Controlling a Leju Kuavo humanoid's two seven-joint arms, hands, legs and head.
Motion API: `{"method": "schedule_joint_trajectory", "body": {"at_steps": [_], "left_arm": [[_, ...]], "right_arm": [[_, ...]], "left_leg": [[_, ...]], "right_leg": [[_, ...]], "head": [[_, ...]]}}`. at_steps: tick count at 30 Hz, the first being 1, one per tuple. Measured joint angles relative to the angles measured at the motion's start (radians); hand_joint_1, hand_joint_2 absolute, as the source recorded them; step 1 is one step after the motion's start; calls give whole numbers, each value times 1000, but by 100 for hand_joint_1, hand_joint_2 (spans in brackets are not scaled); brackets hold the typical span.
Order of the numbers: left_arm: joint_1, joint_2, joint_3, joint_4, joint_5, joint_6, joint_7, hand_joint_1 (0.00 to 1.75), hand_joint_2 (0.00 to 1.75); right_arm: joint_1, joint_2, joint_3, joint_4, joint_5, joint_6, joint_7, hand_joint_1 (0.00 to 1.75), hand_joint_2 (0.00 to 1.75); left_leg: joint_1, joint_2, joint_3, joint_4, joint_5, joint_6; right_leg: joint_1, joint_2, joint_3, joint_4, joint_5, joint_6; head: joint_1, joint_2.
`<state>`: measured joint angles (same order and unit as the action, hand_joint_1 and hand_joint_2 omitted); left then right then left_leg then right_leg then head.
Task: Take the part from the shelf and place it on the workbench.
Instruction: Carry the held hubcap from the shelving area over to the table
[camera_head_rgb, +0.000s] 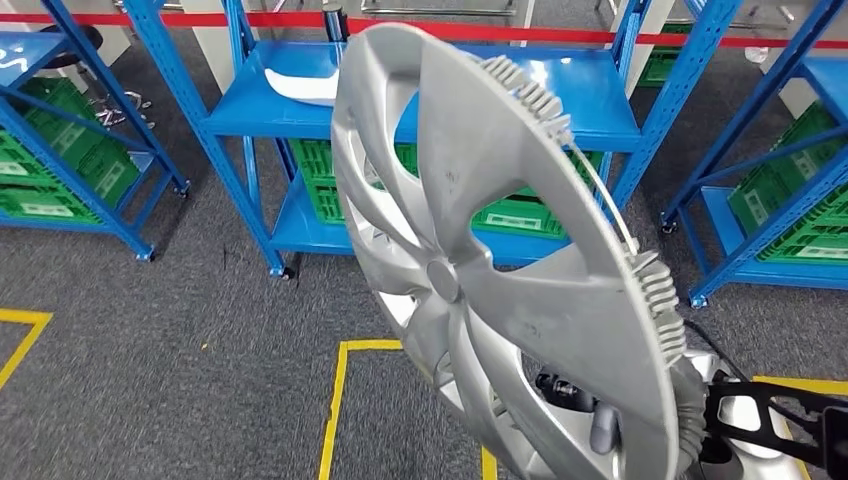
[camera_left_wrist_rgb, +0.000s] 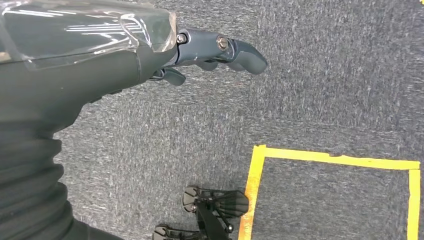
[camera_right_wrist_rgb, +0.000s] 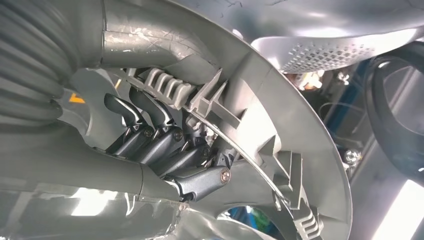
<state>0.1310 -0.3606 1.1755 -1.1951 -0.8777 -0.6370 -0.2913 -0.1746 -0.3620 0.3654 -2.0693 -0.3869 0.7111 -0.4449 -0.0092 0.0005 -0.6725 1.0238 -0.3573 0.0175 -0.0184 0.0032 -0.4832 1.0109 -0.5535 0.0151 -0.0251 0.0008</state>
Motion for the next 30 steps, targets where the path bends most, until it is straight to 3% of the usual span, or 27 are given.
{"method": "schedule_joint_trajectory", "body": {"at_steps": [1,2,3,5,6,7,8,9,10,12,13,14,16,17,18,19,21,22,23,24,25,26,28,30], "left_arm": [[0,0,1,0,-5,0,-6,0,175],[0,0,2,0,-10,0,-10,0,175],[0,-1,3,0,-12,0,-13,0,175],[-1,-2,3,0,-15,0,-16,0,175],[-2,-2,3,0,-15,0,-17,0,175],[-3,-2,3,0,-15,0,-17,0,175],[-5,-2,3,0,-15,0,-17,0,175],[-6,-2,3,0,-17,0,-18,0,175],[-8,-2,3,0,-20,0,-20,0,175],[-12,1,5,-3,-30,-1,-25,0,175],[-15,2,8,-5,-33,-1,-27,0,175],[-18,4,12,-7,-36,-2,-29,0,175],[-21,4,22,-9,-45,-6,-34,0,175],[-23,4,27,-9,-52,-8,-37,0,175],[-24,4,31,-10,-61,-11,-42,0,175],[-26,3,35,-9,-68,-15,-47,0,175],[-29,2,44,-9,-83,-22,-59,0,175],[-30,2,49,-9,-89,-26,-64,0,175],[-31,1,54,-9,-93,-29,-68,0,175],[-32,1,57,-9,-96,-31,-71,0,175],[-33,1,61,-9,-98,-33,-72,0,175],[-34,1,65,-10,-99,-33,-73,0,175],[-35,2,72,-11,-102,-33,-75,0,175],[-36,2,77,-12,-104,-33,-76,0,175]], "right_arm": [[-1,-2,0,2,0,0,-5,168,175],[-1,-4,0,3,-1,0,-10,168,175],[-2,-6,0,5,-2,0,-14,168,175],[-2,-9,0,7,-4,0,-17,168,175],[-2,-10,0,8,-5,0,-17,168,175],[-2,-12,0,10,-5,0,-17,168,175],[-1,-13,0,12,-5,0,-17,168,175],[-2,-15,0,14,-4,0,-18,168,175],[-2,-17,0,15,-4,-1,-21,168,175],[-4,-20,0,15,-2,-5,-29,168,175],[-5,-22,0,16,-2,-7,-33,168,175],[-7,-24,0,16,-2,-9,-36,168,175],[-9,-27,1,17,-4,-10,-46,168,175],[-9,-29,1,17,-7,-10,-52,168,175],[-10,-31,1,18,-10,-10,-59,168,175],[-12,-33,1,19,-14,-10,-64,168,175],[-15,-34,1,20,-19,-8,-71,168,175],[-16,-33,2,20,-20,-8,-72,168,175],[-17,-31,2,20,-21,-8,-71,168,175],[-18,-29,3,20,-21,-8,-70,168,175],[-20,-28,3,20,-21,-8,-70,168,175],[-23,-26,3,20,-21,-8,-69,168,175],[-28,-22,3,19,-21,-8,-69,168,175],[-30,-19,4,19,-22,-8,-68,168,175]], "left_leg": [[2,-1,-4,3,-3,-5],[5,-1,-11,16,-24,-11],[8,-2,-21,46,-63,-18],[14,-1,-47,159,-172,-31],[16,-1,-56,223,-206,-35],[18,-1,-56,269,-218,-37],[19,-1,-42,286,-207,-36],[19,-2,-10,267,-183,-33],[17,-3,40,213,-161,-25],[9,-5,155,60,-163,-4],[4,-7,194,2,-174,4],[-2,-7,213,-31,-184,11],[-7,-5,207,-52,-165,19],[-8,-2,200,-62,-149,25],[-6,1,190,-72,-131,31],[-4,4,179,-77,-113,35],[-6,6,144,-76,-84,39],[-6,7,124,-74,-70,38],[-4,8,103,-70,-57,36],[-2,9,82,-64,-45,32],[1,9,60,-55,-34,27],[3,9,38,-41,-26,21],[4,9,5,-12,-14,8],[5,9,-6,0,0,-3]], "right_leg": [[-1,-1,-7,0,7,-9],[-3,-3,-16,0,17,-18],[-4,-4,-27,0,29,-25],[-3,-5,-51,1,53,-32],[-1,-5,-64,1,65,-32],[0,-5,-78,2,77,-32],[2,-5,-93,2,89,-31],[4,-5,-107,3,100,-29],[5,-4,-118,3,110,-28],[7,-5,-131,2,129,-22],[5,-6,-134,1,138,-16],[2,-7,-136,-1,147,-9],[-3,-8,-142,-7,163,3],[-3,-8,-149,-3,154,3],[-1,-7,-159,16,129,-1],[0,-6,-174,57,87,-8],[0,-5,-207,183,1,-13],[-1,-5,-215,242,-17,-6],[-3,-5,-210,274,-12,6],[-7,-6,-187,271,10,22],[-11,-6,-148,232,33,36],[-15,-6,-95,165,39,45],[-14,-5,-9,38,10,36],[-6,-5,10,-2,-13,14]], "head": [[0,0],[-2,0],[-3,0],[-6,0],[-6,0],[-6,0],[-6,0],[-6,0],[-6,0],[-5,0],[-5,0],[-5,0],[-6,0],[-6,0],[-4,0],[-2,0],[0,0],[0,0],[0,0],[0,0],[0,0],[1,0],[2,0],[0,0]]}}
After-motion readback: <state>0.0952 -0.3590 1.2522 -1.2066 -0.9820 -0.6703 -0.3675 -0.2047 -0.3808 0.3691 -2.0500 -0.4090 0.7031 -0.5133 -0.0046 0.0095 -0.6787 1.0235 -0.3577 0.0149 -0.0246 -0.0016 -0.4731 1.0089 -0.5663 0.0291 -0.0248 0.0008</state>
